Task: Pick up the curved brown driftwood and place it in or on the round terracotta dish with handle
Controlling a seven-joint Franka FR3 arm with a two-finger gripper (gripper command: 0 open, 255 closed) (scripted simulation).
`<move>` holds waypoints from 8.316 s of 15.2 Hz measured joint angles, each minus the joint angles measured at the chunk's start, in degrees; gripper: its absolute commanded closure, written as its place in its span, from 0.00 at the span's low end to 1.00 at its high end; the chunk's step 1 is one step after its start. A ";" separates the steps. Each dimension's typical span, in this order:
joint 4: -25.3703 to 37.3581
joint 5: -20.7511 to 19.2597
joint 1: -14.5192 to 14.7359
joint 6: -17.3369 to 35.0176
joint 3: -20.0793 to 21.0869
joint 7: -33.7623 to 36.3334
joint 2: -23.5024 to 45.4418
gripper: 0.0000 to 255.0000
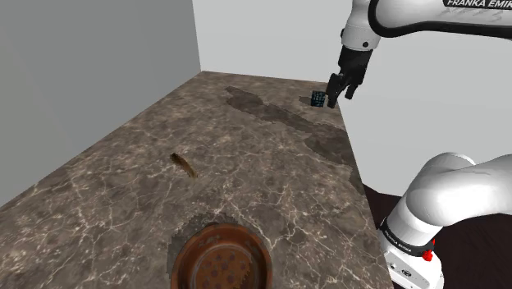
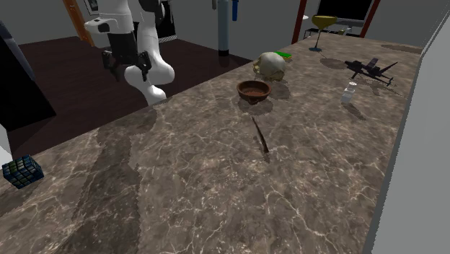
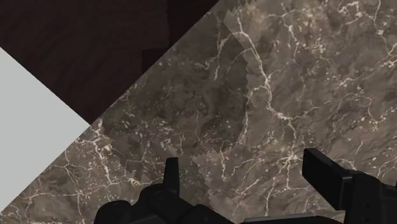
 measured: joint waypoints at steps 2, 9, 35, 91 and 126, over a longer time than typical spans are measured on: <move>0.01 0.42 0.20 0.45 0.47 0.52 0.51 0.00; 2.20 5.10 2.45 5.75 6.29 6.93 8.18 0.00; 36.92 0.45 10.74 18.94 25.42 34.44 55.31 0.00; 30.55 -4.80 15.74 29.19 25.12 49.60 58.83 1.00; 35.31 0.49 18.00 16.00 28.52 52.95 48.65 1.00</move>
